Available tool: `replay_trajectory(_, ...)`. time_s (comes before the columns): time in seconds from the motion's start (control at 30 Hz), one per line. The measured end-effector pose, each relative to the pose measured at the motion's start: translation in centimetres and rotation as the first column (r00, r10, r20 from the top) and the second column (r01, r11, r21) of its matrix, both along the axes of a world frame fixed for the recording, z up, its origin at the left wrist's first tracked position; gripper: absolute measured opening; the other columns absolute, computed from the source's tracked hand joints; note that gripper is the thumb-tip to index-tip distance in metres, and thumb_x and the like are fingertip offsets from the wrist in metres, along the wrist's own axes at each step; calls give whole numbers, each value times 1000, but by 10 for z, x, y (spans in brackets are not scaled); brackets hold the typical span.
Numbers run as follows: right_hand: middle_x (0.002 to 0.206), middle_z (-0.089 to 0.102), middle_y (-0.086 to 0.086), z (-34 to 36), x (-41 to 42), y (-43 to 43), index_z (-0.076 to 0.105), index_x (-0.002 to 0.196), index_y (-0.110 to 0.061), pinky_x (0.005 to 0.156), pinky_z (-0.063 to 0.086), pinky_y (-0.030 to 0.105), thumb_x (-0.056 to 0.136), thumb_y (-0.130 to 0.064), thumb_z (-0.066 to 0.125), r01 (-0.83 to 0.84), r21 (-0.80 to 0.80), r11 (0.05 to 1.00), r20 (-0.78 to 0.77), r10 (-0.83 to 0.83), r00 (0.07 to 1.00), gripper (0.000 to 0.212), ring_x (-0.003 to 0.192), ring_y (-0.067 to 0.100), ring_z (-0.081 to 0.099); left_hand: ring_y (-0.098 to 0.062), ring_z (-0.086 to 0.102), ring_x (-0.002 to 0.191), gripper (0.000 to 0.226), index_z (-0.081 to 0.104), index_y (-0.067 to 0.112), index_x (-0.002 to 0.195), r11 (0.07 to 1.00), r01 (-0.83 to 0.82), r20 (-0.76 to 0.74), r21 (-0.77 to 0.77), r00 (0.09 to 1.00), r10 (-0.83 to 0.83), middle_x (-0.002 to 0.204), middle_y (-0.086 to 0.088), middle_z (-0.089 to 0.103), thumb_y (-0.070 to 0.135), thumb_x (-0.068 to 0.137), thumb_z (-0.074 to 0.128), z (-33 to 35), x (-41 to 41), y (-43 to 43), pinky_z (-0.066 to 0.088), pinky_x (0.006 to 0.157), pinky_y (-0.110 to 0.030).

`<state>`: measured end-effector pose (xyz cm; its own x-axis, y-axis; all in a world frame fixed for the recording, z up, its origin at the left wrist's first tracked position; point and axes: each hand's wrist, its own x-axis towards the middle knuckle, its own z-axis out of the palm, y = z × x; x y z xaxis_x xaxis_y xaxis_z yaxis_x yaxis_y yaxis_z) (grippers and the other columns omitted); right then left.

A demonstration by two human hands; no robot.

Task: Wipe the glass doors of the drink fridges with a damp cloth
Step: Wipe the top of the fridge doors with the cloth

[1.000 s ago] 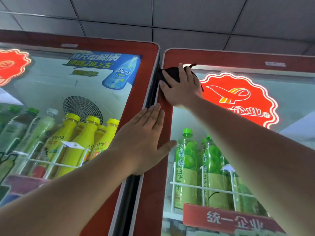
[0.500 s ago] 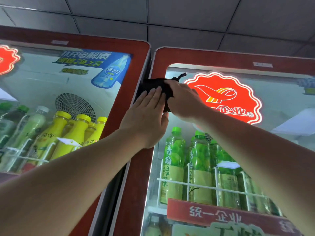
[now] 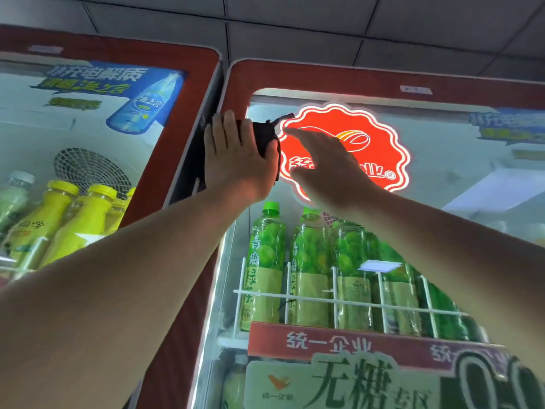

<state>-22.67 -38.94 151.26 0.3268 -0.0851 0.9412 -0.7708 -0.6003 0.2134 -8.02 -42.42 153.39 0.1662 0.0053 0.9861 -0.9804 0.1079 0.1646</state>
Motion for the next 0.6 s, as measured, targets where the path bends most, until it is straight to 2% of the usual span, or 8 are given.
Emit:
replay_trajectory(0.07,159,28,-7,-11,-14,-3,34,150,-38,120,15,38,94,-29,52,65,-8,998,-14,-65,998,59,147,10,16,-31,-6,152,72,4,9,158,999,-16,40,35,999,15,165,-19,-3,53,103,19,2,6,-3,-6,123,-43)
replay_trajectory(0.17,157,32,-6,-27,-28,-4,42,146,-41,121,16,41,85,-48,40,134,-53,990,-11,-135,991,61,147,13,16,-34,-7,152,71,1,11,158,996,-68,123,62,991,60,163,-24,-6,53,103,16,-9,14,-4,-5,123,-44)
replay_trajectory(0.37,158,30,-9,-62,-35,-5,44,143,-43,119,17,43,84,-56,35,230,-55,972,16,-230,973,62,147,17,18,-39,5,151,81,14,12,158,999,-41,249,1,968,39,162,-27,7,58,92,-2,-64,23,-5,4,123,-50)
replay_trajectory(0.47,161,22,-10,-79,-32,-5,38,146,-45,118,14,40,85,-59,34,305,-7,952,7,-305,952,62,148,15,12,-39,9,151,76,18,16,157,1000,-15,337,1,942,14,162,-25,11,57,96,4,-101,28,-6,7,123,-51)
replay_trajectory(0.6,163,14,-6,-96,-30,-1,35,149,-41,119,12,43,85,-64,30,391,34,920,-3,-391,920,68,151,20,7,-35,8,152,68,20,20,158,1000,-13,478,21,878,1,163,-20,12,55,100,9,-134,34,-7,11,123,-51)
